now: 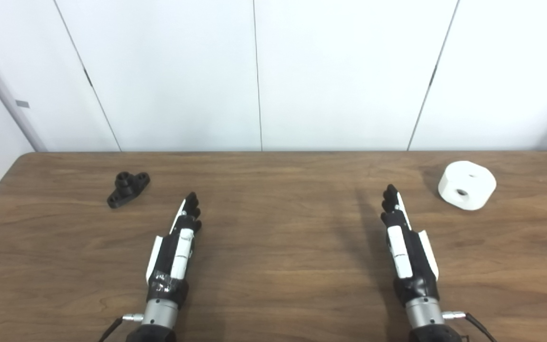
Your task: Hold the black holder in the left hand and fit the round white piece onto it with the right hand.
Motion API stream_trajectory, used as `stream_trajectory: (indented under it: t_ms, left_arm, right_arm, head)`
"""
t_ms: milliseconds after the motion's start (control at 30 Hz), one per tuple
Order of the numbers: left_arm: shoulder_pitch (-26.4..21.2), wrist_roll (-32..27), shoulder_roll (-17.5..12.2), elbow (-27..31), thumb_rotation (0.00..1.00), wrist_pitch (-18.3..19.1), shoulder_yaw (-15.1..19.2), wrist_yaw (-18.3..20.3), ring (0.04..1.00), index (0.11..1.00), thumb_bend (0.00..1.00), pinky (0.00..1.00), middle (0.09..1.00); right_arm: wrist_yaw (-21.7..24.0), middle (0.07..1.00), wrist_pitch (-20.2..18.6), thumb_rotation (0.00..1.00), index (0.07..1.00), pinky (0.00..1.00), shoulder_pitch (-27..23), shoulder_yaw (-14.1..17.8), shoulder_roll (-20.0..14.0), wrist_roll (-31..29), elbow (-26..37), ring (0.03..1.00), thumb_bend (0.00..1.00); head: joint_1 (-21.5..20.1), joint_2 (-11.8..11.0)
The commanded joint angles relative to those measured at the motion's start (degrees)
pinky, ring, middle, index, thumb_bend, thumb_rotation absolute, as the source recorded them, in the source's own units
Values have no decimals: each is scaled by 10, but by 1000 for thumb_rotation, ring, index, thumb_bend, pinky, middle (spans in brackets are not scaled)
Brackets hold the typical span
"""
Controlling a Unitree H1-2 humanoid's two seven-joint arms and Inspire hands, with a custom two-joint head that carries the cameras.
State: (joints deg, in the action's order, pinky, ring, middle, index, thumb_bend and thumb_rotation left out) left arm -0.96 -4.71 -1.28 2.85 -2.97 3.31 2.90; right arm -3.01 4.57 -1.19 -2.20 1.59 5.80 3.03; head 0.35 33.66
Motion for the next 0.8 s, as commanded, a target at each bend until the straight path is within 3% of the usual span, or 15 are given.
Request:
stream_trajectory:
  t_ms: [0, 300, 433, 533, 567, 600, 667, 733, 767]
  left_arm:
    - [-3, -5, -4, 0, 893, -21, 3, 1, 1000, 1000, 749, 986, 1000]
    - [-4, -2, -7, 2, 898, -20, 3, 0, 1000, 1000, 736, 976, 1000]
    - [-5, 0, -7, 2, 895, -23, 4, -2, 1000, 1000, 722, 972, 1000]
    - [-5, 16, -10, 5, 909, -30, 3, -7, 1000, 1000, 663, 964, 1000]
    - [-4, 21, -11, 7, 878, -33, 2, -8, 997, 1000, 624, 961, 1000]
    - [-4, 23, -12, 8, 762, -34, 2, -9, 994, 1000, 604, 955, 1000]
    - [-4, 27, -13, 14, 646, -31, 6, -13, 992, 999, 604, 959, 1000]
    - [-3, 49, -18, 24, 458, -21, 10, -24, 960, 963, 684, 948, 961]
    - [-5, 64, -25, 26, 415, -22, 11, -28, 945, 947, 715, 937, 939]
  right_arm:
    - [-1, 1000, 6, 998, 1000, 994, -1, -3, 6, 1, 2, 1000, 466]
    - [8, 1000, 2, 1000, 1000, 999, 3, -3, 5, -14, 6, 1000, 450]
    - [19, 1000, -22, 987, 1000, 1000, 12, -4, 7, -36, 22, 1000, 482]
    - [22, 1000, -19, 980, 1000, 1000, 12, -4, 3, -39, 21, 1000, 484]
    - [20, 1000, -12, 974, 1000, 1000, 11, -3, 3, -36, 19, 1000, 481]
    - [19, 1000, -7, 971, 1000, 1000, 11, -3, 4, -34, 17, 1000, 467]
    - [16, 1000, -4, 975, 1000, 1000, 9, -4, 5, -28, 16, 1000, 462]
    - [16, 1000, -6, 994, 1000, 1000, 7, -5, 7, -28, 15, 1000, 471]
    - [16, 1000, -8, 997, 1000, 1000, 7, -6, 8, -26, 15, 1000, 474]
  head:
    - [0, 1]
    - [1, 2]
    - [3, 3]
    - [6, 2]
    - [17, 1]
    - [19, 1]
    - [18, 1]
    - [15, 0]
    - [16, 0]
